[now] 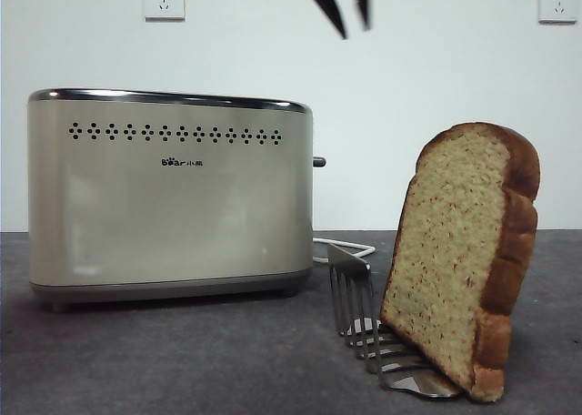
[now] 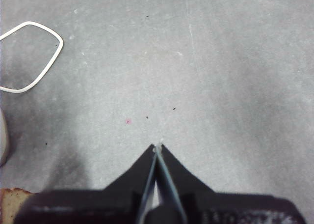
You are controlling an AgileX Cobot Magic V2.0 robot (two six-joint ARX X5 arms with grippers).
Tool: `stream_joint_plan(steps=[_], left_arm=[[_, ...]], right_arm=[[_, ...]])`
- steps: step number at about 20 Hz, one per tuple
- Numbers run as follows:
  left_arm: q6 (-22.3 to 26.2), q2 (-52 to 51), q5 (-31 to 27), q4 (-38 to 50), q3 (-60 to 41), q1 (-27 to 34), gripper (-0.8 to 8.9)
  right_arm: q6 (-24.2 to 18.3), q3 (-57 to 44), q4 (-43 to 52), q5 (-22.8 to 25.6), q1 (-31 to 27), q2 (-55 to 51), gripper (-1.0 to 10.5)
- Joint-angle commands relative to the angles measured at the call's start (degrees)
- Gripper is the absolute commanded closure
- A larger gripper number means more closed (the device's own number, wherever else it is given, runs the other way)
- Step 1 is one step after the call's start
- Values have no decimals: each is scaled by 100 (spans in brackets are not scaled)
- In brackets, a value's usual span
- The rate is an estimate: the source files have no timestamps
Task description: Pick up a slice of bread from the rack,put the bread on the toaster,press the button
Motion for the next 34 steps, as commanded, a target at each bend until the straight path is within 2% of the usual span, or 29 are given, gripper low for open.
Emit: stream_joint_plan(steps=[1, 2, 3, 11, 14, 19, 20, 21, 22, 23, 25, 29, 34], left_arm=[[-63, 146, 118, 103, -15, -68, 650], [-59, 199, 173, 96, -15, -77, 572], [-61, 275, 232, 118, -15, -96, 551], [-223, 778, 741, 774, -15, -168, 552], [-205, 1075, 922, 739, -15, -254, 552], [-22, 1217, 839, 872, -15, -278, 520], [85, 1217, 793, 870, -15, -275, 487], [107, 1217, 758, 857, -15, -269, 389], [168, 1217, 765, 863, -15, -256, 336], [273, 1217, 767, 861, -15, -256, 332], [656, 1217, 772, 844, -15, -256, 237], [717, 1217, 767, 717, -15, -199, 238], [409, 1217, 570, 855, -15, -175, 240]], right_arm=[[-33, 20, -11, 26, 2, -4, 946], [-22, 20, -9, 26, 2, -2, 946], [-22, 20, -13, 37, 2, -2, 946], [-26, 20, -149, 675, 2, -2, 946], [-26, 20, -186, 691, 2, -2, 946], [-26, 20, -232, 691, 2, -2, 946], [-26, 20, -227, 691, 2, -2, 946], [-26, 20, -225, 691, 2, -2, 946], [-26, 20, -223, 691, 2, -2, 946], [-26, 20, -223, 691, 2, -2, 946], [-26, 20, -225, 691, 2, -2, 946], [-28, 20, -302, 691, 2, -4, 946], [-28, 20, -389, 691, 2, -4, 946]])
